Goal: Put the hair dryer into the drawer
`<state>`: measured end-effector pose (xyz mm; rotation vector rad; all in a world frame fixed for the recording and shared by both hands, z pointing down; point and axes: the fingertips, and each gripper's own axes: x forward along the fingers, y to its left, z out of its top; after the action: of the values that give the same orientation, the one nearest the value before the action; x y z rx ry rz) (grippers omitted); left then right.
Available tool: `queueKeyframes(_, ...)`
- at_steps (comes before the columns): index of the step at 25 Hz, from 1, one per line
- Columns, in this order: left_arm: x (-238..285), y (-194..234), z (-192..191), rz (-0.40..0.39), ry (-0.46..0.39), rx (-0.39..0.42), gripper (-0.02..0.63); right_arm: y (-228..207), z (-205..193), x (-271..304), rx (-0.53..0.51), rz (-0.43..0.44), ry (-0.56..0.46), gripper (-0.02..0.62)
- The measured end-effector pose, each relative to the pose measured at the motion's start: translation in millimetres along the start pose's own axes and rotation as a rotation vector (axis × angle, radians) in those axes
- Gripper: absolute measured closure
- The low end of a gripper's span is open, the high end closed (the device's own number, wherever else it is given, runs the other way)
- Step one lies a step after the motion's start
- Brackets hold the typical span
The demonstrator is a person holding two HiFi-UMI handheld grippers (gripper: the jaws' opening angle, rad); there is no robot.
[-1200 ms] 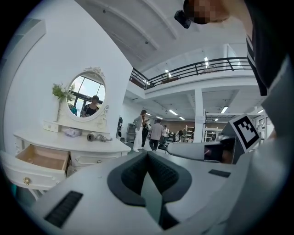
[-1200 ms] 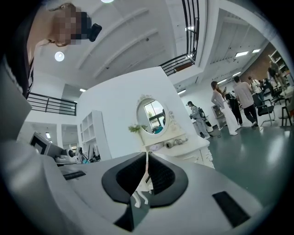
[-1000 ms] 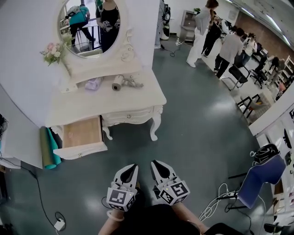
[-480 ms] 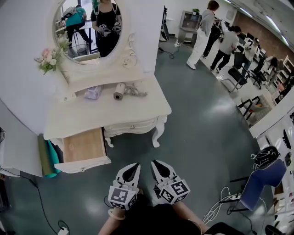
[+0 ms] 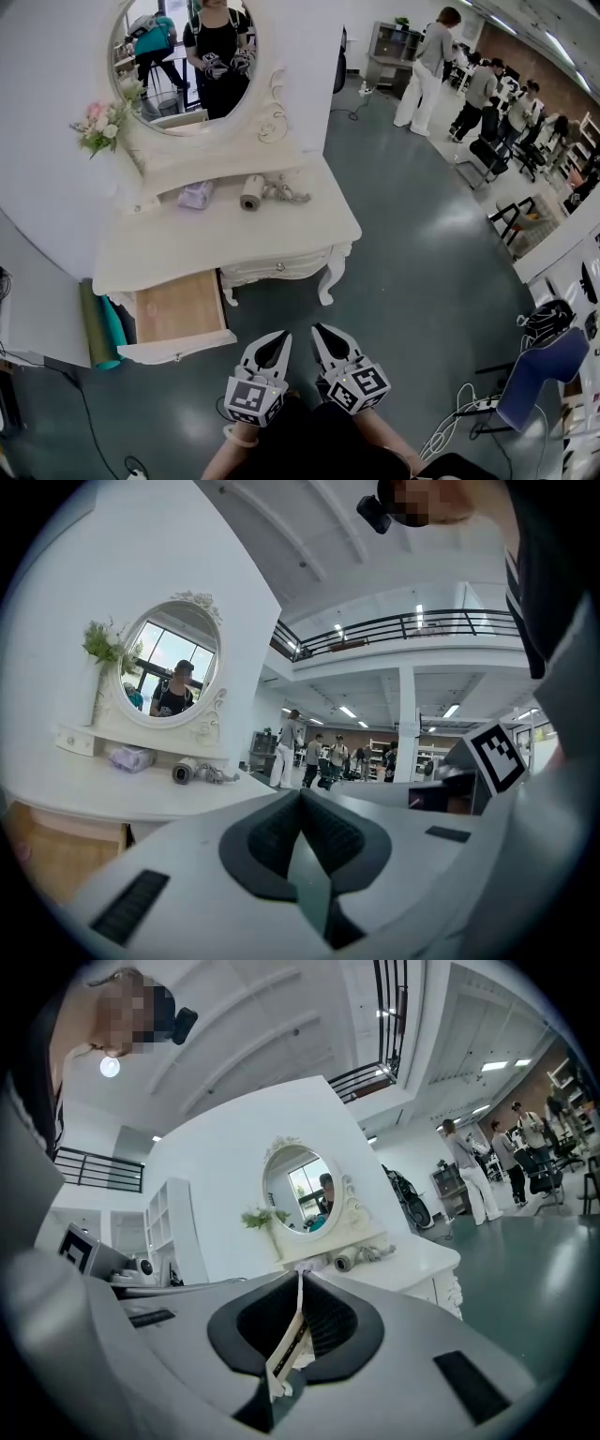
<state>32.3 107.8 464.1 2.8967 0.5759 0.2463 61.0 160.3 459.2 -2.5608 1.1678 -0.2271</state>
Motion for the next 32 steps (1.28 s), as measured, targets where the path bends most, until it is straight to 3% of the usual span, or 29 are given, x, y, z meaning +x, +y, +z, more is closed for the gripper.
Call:
queueKeyframes(18,-5.0,4.5,-11.2,0.046,0.015,-0.026,0.588,-1.3,-10.6,-3.2,0.014,0.027,0.031,0.574)
queueKeyframes(32,81.0,70.6,29.5,0.111,-0.016,0.000,0.588,-62.6,32.8,114.7,-0.029,0.117,0.013,0.574)
